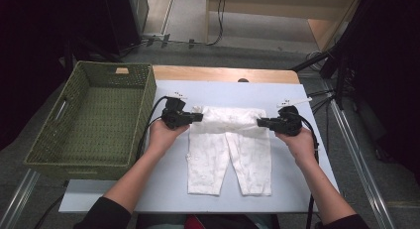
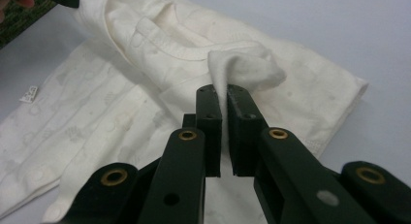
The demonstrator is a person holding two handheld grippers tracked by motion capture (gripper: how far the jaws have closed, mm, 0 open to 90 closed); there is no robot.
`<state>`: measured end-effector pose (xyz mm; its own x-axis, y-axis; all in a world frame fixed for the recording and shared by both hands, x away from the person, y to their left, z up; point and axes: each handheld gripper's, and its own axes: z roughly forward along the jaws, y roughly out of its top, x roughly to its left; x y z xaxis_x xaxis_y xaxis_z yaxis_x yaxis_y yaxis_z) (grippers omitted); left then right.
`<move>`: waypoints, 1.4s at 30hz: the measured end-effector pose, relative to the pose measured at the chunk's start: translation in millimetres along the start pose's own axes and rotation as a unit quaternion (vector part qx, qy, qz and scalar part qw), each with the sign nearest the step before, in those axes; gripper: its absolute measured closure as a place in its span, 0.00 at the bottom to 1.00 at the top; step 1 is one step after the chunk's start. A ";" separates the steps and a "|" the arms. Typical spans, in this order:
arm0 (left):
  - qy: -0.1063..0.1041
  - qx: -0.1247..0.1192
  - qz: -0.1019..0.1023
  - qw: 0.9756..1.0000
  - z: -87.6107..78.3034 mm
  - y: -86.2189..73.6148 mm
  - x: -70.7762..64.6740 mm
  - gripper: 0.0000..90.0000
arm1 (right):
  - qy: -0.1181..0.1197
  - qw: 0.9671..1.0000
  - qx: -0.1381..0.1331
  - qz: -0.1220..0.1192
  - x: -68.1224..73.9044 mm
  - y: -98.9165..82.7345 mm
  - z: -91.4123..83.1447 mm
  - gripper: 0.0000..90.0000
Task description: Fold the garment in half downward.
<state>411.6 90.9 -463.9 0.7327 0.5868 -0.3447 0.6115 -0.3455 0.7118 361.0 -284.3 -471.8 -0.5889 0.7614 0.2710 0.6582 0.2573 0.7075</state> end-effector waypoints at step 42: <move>-0.039 0.006 0.026 0.999 -29.3 -41.6 -43.8 0.96 | 0.035 0.999 0.012 -0.009 37.0 -35.0 -25.7 0.91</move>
<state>345.3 101.1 -460.4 0.7839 0.5098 -0.3544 0.5758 -0.3830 0.7223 304.2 -280.5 -469.7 -0.6315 0.7133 0.3040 0.6581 0.2858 0.6966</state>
